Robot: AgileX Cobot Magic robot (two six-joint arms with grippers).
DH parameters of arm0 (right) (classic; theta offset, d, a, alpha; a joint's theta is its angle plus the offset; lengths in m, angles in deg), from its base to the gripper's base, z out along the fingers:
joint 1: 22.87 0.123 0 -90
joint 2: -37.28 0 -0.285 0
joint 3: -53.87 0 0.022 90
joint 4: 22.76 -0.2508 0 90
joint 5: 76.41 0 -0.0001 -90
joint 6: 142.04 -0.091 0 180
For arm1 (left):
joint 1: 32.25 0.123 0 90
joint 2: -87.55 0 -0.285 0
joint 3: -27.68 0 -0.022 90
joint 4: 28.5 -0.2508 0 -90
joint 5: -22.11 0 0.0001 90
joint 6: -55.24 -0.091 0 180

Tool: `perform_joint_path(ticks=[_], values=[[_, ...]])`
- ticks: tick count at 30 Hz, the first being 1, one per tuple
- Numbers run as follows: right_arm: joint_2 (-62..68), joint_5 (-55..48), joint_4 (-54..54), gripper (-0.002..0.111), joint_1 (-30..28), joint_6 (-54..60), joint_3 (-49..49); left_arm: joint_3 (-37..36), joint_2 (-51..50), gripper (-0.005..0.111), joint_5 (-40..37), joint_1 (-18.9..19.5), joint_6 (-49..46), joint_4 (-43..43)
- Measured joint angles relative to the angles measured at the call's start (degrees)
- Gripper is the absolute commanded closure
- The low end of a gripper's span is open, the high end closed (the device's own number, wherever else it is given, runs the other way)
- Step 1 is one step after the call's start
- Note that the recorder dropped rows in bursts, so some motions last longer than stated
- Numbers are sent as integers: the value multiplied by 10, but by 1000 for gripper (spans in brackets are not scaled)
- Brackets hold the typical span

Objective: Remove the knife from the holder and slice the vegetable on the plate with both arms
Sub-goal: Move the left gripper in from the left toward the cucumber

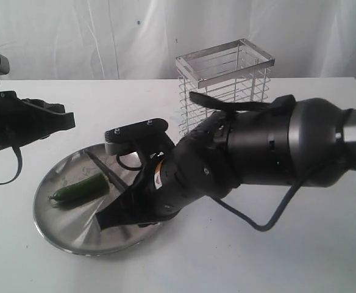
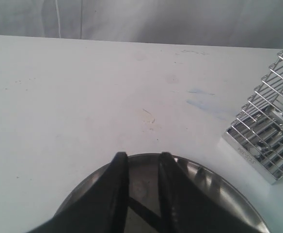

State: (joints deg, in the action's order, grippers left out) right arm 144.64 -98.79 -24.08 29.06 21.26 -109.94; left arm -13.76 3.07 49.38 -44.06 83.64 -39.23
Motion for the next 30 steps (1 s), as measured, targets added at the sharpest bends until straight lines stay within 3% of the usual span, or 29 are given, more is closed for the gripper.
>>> perform_joint_path(ticks=[12, 20, 30], values=[[0, -68, 324, 108, 83, -350, 8, 0, 0, 78, 0, 0, -1, -7], [1, -47, 348, 108, 121, -394, 23, 0, 0, 78, 0, 0, -1, -23], [1, -63, 371, 108, 126, -422, 23, 0, 0, 78, -7, 0, -1, -27]])
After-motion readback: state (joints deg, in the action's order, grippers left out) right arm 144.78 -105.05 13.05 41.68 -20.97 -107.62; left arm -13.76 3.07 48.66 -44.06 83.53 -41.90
